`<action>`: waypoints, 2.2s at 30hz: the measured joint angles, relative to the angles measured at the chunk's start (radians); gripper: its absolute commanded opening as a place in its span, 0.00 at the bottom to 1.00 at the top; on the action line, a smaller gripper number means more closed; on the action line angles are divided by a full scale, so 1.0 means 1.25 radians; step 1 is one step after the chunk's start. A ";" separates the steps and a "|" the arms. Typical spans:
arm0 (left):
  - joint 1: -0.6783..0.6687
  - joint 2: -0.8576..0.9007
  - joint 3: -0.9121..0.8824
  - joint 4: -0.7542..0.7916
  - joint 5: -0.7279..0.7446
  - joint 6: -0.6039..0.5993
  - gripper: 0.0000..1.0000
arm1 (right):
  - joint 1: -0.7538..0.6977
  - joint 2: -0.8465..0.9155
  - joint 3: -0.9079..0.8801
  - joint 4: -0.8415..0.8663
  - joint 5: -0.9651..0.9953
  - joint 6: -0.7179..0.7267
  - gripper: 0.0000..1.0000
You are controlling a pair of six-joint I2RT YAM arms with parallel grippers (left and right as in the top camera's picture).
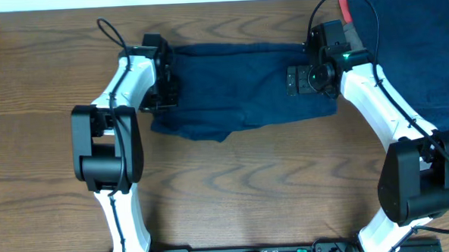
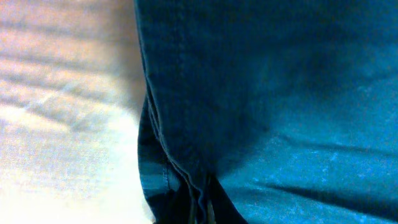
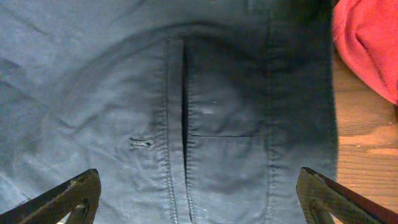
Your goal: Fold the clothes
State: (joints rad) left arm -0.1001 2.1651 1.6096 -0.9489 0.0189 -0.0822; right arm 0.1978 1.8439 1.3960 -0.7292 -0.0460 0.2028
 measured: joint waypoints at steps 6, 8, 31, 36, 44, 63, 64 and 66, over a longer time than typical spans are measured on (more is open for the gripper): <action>0.085 0.000 0.000 -0.063 0.003 -0.012 0.06 | 0.000 0.000 0.000 -0.004 -0.018 -0.002 0.94; 0.123 0.000 0.000 -0.077 0.003 -0.009 0.06 | 0.000 0.000 0.000 -0.004 -0.021 -0.002 0.94; 0.147 -0.061 0.009 -0.114 -0.002 0.030 0.62 | -0.025 0.139 0.000 0.070 -0.136 0.041 0.80; 0.150 -0.096 0.025 -0.095 -0.002 0.038 0.61 | -0.035 0.166 0.000 0.090 -0.157 0.081 0.72; 0.152 -0.096 0.025 -0.078 -0.002 0.043 0.41 | -0.040 0.198 0.011 0.127 -0.219 0.116 0.69; 0.152 -0.072 -0.025 0.100 -0.002 0.044 0.07 | -0.047 0.233 0.031 0.138 -0.291 0.128 0.31; 0.152 -0.064 -0.027 0.105 -0.002 0.042 0.06 | -0.047 0.233 0.031 0.138 -0.291 0.125 0.24; 0.152 -0.050 -0.032 0.114 -0.002 0.039 0.06 | -0.047 0.237 0.030 0.139 -0.291 0.123 0.11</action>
State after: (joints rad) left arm 0.0898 2.1025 1.5696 -0.8066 0.0162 -0.0338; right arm 0.1387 2.1399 1.4330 -0.5560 -0.4103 0.3569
